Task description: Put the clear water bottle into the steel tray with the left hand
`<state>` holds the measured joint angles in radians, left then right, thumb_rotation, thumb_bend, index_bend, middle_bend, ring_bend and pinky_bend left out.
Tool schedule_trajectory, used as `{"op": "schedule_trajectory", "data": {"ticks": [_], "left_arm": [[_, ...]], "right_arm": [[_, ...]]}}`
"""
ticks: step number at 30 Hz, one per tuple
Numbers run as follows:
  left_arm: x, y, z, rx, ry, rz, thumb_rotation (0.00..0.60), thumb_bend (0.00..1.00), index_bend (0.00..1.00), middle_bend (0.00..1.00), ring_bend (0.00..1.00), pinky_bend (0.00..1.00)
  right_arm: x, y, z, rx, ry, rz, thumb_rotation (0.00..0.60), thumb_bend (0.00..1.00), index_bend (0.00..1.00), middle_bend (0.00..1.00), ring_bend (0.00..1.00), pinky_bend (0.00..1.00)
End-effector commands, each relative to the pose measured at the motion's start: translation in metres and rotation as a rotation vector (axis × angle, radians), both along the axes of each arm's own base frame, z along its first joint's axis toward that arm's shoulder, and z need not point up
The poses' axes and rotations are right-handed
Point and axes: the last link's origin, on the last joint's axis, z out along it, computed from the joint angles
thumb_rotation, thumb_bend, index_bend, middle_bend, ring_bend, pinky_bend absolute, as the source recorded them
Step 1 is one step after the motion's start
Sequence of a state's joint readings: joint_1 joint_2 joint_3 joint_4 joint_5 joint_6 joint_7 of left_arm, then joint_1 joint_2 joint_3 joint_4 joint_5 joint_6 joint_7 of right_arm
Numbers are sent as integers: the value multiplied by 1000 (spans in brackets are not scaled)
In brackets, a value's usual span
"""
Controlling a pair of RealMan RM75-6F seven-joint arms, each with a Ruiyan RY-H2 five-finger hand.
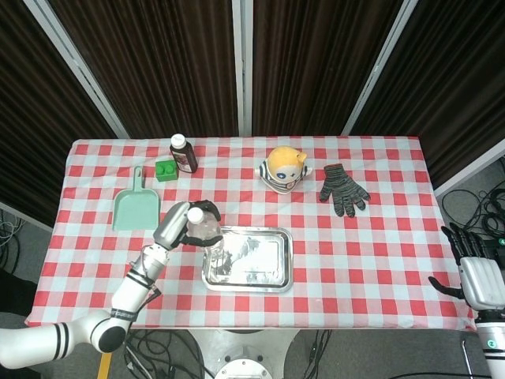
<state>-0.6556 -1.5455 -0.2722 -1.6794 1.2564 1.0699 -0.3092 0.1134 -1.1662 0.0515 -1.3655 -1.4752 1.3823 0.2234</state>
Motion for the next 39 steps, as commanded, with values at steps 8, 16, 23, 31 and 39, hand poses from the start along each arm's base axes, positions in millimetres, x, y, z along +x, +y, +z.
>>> {"op": "schedule_trajectory", "data": {"ticks": [8,16,23,31,39], "left_arm": [[14,-11,-47,2,15,-57,600,282,596,627,496,528],[7,-18,-62,24,38,-84,600,282,596,627,496,527],[3,-19,-68,26,43,-93,600,280,591,624,493,525],[-8,-22,-78,1,49,-64,600,273,587,620,490,521],[-9,-20,-74,-7,-1,-73,600,70,285,454,362,416]], "right_arm": [[-5,-3,1,2,0,-20,600,101,0,0,0,0],[-6,-3,1,5,1,-25,600,101,0,0,0,0],[-7,-3,0,7,3,-27,600,101,0,0,0,0],[-7,-4,-1,8,1,-29,600,101,0,0,0,0],[-7,-4,-2,10,6,-30,600,101,0,0,0,0]]}}
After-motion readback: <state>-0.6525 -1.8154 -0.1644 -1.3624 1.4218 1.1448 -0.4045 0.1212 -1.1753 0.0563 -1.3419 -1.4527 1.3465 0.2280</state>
